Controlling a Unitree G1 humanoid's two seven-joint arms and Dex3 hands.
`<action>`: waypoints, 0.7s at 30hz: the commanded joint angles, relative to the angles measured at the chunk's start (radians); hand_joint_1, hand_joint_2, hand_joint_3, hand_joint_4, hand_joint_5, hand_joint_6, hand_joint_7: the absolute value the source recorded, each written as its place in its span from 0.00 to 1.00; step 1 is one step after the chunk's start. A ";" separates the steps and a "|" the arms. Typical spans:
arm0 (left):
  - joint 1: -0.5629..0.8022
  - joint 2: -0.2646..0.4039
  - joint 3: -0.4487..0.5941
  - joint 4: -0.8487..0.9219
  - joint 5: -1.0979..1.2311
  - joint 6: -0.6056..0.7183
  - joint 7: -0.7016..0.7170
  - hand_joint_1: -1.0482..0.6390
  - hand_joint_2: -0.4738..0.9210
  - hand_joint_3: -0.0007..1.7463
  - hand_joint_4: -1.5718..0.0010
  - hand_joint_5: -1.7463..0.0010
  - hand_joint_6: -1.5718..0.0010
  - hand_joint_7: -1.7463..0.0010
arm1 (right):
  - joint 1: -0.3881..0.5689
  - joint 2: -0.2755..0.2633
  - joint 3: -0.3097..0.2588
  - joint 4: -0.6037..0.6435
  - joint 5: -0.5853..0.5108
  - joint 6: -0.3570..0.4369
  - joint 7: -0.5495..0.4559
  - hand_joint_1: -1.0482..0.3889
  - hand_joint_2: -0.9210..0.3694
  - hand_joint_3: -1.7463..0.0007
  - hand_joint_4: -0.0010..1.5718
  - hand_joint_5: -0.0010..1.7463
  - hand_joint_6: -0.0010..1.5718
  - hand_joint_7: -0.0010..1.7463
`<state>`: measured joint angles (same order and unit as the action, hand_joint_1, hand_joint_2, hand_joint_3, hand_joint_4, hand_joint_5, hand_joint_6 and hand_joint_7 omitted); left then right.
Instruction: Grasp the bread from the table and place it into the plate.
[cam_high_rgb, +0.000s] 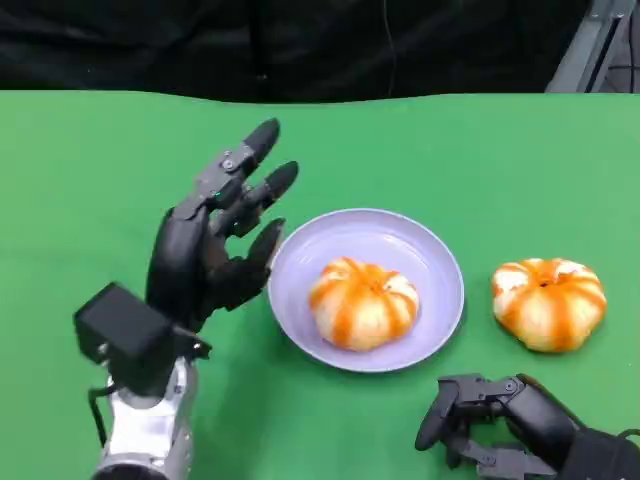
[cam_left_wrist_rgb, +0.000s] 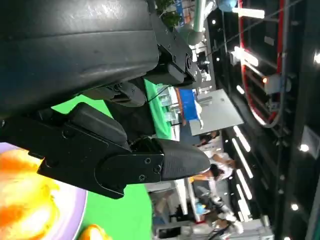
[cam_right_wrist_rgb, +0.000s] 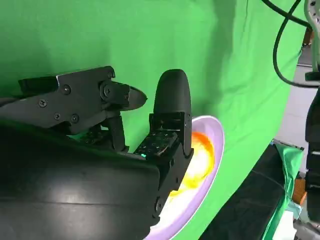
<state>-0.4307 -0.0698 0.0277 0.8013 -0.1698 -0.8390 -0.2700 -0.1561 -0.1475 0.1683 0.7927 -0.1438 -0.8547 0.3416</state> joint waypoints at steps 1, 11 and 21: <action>0.033 0.007 0.029 -0.032 -0.049 0.019 -0.042 0.17 1.00 0.29 0.66 0.99 0.75 1.00 | 0.009 -0.018 0.000 -0.006 0.000 -0.010 -0.005 0.74 0.00 0.73 0.45 0.85 0.48 0.62; 0.101 0.002 0.081 -0.110 -0.146 0.092 -0.119 0.16 1.00 0.27 0.61 0.98 0.70 0.99 | 0.012 -0.018 -0.001 -0.004 0.009 -0.006 0.003 0.74 0.00 0.73 0.45 0.85 0.48 0.61; 0.177 0.029 0.112 -0.100 -0.183 0.081 -0.246 0.18 1.00 0.26 0.60 0.99 0.70 0.99 | 0.011 -0.017 -0.004 -0.005 0.020 -0.001 0.015 0.74 0.00 0.73 0.45 0.86 0.48 0.61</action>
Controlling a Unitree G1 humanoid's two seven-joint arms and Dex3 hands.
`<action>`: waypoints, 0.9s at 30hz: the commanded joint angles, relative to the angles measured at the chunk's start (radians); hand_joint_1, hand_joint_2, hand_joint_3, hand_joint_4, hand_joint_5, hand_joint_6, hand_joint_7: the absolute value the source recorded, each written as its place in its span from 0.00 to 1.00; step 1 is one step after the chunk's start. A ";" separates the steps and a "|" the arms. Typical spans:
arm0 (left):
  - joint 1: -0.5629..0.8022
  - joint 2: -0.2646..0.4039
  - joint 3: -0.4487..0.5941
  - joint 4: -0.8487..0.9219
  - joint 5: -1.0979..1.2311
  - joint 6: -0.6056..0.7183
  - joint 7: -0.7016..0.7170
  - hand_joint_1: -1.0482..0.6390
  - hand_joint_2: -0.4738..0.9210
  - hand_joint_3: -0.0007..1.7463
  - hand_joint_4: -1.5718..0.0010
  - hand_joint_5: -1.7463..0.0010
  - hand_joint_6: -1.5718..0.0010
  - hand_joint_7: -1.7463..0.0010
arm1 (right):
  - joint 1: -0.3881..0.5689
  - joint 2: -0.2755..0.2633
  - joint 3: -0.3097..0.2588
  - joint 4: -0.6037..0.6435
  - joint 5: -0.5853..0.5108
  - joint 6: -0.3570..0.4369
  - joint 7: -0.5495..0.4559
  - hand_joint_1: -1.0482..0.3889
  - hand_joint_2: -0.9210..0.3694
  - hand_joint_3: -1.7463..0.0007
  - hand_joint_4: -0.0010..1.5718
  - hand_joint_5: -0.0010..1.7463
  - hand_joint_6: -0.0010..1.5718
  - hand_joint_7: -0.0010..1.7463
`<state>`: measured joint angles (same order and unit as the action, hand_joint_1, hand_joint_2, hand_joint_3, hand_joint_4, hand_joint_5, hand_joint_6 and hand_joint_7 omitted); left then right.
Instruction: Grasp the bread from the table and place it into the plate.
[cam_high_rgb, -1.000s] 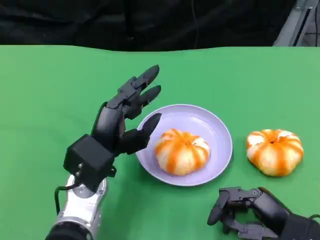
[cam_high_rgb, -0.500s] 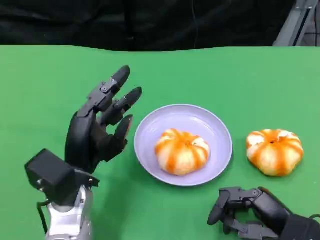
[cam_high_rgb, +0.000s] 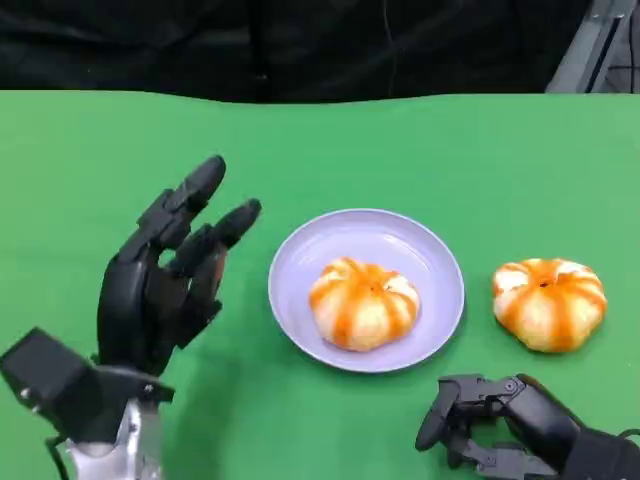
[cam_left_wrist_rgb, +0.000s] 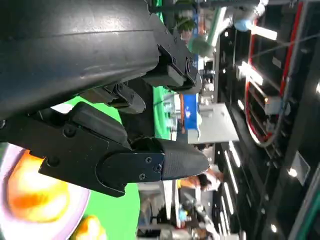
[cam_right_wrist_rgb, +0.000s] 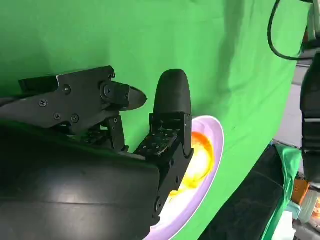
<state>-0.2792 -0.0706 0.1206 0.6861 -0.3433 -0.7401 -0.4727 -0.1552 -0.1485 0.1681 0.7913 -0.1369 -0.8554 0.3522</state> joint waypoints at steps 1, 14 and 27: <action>0.028 0.032 0.024 0.021 -0.010 -0.022 -0.053 0.18 1.00 0.26 0.60 0.99 0.70 0.99 | 0.009 -0.016 -0.004 -0.003 0.012 -0.001 0.003 0.74 0.00 0.73 0.45 0.86 0.48 0.61; 0.040 0.030 0.082 0.126 -0.035 -0.078 -0.162 0.20 1.00 0.24 0.60 0.99 0.69 0.99 | 0.018 -0.022 -0.003 -0.018 0.011 0.014 0.005 0.73 0.00 0.74 0.44 0.86 0.48 0.61; 0.054 0.039 0.094 0.239 -0.018 -0.139 -0.219 0.20 1.00 0.23 0.57 0.99 0.67 0.99 | 0.018 -0.025 -0.005 -0.013 0.010 0.004 0.002 0.72 0.00 0.74 0.44 0.85 0.48 0.61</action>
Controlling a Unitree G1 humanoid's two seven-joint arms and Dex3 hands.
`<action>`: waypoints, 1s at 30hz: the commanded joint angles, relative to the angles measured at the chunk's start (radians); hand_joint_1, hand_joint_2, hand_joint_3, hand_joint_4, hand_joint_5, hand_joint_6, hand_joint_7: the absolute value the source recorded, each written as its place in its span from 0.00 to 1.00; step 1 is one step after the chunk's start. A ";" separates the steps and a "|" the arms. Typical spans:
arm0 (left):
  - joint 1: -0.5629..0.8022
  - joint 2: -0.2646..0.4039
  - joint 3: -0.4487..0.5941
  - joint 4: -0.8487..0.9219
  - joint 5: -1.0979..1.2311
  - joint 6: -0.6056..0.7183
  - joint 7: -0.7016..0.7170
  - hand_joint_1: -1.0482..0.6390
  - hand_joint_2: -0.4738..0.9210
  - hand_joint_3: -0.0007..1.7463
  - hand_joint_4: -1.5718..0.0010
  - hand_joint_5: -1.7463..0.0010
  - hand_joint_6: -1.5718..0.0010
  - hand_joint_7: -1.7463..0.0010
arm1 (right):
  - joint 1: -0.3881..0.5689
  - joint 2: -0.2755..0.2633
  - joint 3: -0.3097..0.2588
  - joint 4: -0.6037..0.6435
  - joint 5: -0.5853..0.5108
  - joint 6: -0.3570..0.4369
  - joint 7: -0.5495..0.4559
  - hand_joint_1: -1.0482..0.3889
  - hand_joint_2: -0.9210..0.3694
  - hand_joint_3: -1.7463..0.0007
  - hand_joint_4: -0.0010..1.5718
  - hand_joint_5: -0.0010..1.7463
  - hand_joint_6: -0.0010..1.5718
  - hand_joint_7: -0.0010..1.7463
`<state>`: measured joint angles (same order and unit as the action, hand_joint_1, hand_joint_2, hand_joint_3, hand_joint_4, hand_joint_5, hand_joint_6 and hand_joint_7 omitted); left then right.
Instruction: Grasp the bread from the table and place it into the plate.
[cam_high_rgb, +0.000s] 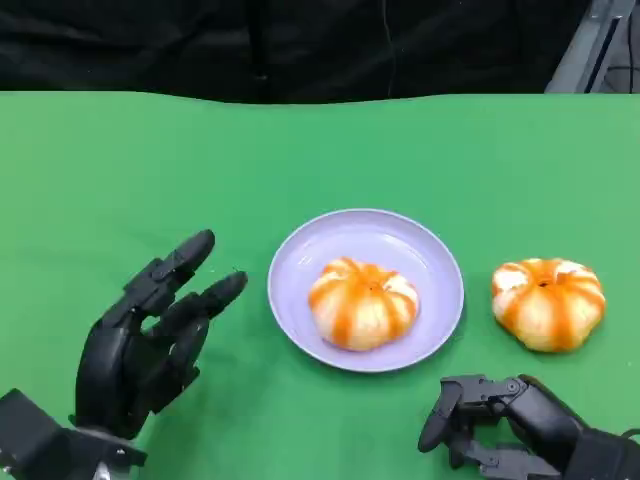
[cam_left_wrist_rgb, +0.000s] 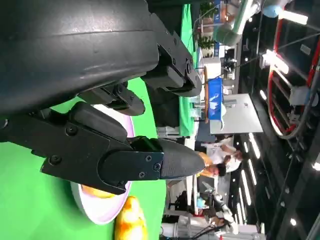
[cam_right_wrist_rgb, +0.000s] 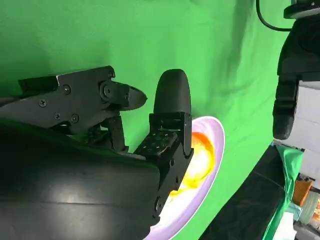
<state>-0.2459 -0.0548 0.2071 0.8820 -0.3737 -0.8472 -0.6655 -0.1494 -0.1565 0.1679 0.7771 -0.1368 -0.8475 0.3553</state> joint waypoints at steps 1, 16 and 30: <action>0.021 0.025 0.006 0.052 0.018 -0.036 -0.029 0.20 1.00 0.23 0.56 0.98 0.66 0.99 | 0.013 -0.017 -0.005 -0.001 0.013 -0.002 0.001 0.72 0.00 0.74 0.44 0.85 0.48 0.61; 0.018 0.054 -0.007 0.141 0.095 -0.063 -0.019 0.19 1.00 0.25 0.44 0.97 0.61 0.99 | 0.017 -0.019 -0.008 -0.003 0.028 -0.002 0.014 0.72 0.00 0.73 0.44 0.86 0.48 0.60; 0.013 0.096 -0.032 0.176 0.169 -0.047 -0.014 0.21 1.00 0.25 0.38 0.97 0.58 0.99 | 0.014 -0.025 -0.009 0.014 0.023 -0.017 0.009 0.71 0.00 0.74 0.44 0.86 0.48 0.60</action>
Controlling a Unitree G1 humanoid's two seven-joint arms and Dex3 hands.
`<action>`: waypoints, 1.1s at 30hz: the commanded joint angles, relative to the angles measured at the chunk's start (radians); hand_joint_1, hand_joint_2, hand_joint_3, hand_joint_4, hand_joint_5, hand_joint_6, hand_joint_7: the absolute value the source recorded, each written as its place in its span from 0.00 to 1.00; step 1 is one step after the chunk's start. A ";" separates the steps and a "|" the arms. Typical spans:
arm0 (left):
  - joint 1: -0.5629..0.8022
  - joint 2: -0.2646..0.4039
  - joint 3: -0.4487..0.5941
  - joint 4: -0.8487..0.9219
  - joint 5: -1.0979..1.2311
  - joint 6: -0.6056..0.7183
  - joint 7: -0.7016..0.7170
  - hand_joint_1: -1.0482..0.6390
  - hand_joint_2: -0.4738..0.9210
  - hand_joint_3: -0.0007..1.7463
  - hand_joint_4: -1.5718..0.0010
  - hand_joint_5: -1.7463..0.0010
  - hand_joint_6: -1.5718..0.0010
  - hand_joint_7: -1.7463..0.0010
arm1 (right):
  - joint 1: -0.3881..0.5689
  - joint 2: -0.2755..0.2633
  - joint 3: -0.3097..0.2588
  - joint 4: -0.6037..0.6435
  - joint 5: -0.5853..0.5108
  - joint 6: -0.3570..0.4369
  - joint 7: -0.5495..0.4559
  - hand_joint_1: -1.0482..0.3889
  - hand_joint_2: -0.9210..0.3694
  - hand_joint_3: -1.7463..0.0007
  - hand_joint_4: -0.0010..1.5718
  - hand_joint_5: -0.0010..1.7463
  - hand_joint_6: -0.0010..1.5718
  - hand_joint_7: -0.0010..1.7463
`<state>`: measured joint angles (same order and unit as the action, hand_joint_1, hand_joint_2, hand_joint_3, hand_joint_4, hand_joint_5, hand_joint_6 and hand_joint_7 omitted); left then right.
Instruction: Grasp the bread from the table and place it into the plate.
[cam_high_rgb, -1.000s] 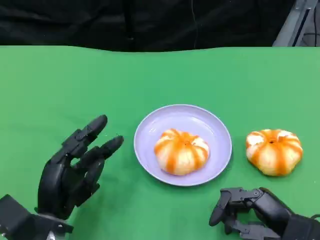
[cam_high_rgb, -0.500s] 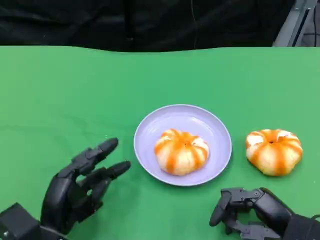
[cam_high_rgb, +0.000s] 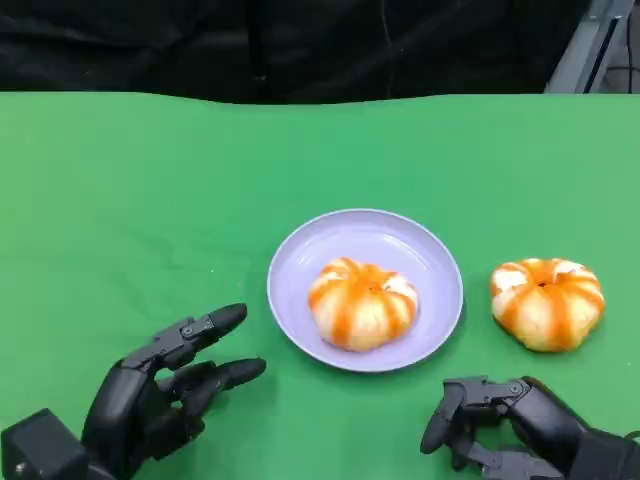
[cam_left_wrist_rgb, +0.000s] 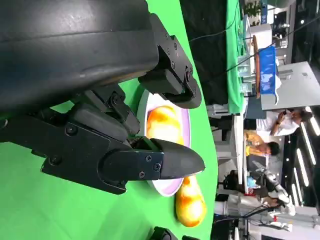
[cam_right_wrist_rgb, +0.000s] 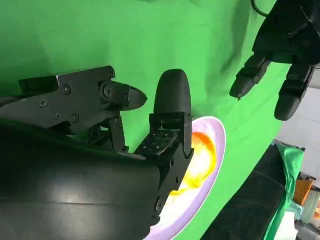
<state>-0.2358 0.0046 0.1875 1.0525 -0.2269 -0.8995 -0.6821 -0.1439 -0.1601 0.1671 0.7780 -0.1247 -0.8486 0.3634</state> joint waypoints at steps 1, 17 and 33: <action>0.005 0.041 -0.017 0.003 0.028 0.015 0.004 0.21 1.00 0.24 0.38 0.97 0.58 0.99 | 0.009 -0.022 -0.008 0.014 0.011 -0.018 0.002 0.71 0.00 0.74 0.44 0.86 0.48 0.60; 0.008 0.048 -0.055 0.016 0.086 -0.010 0.054 0.63 1.00 0.07 0.36 1.00 0.48 0.98 | 0.006 -0.024 -0.009 0.021 0.005 -0.029 -0.005 0.70 0.00 0.74 0.44 0.85 0.49 0.59; 0.006 0.046 -0.072 0.024 0.093 -0.074 0.059 0.61 0.79 0.54 0.45 0.18 0.38 0.42 | 0.013 -0.021 -0.008 -0.003 0.010 -0.019 -0.002 0.71 0.00 0.74 0.45 0.86 0.49 0.59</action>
<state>-0.2359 0.0372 0.1135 1.0793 -0.1174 -0.9636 -0.6062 -0.1433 -0.1617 0.1653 0.7837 -0.1252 -0.8682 0.3595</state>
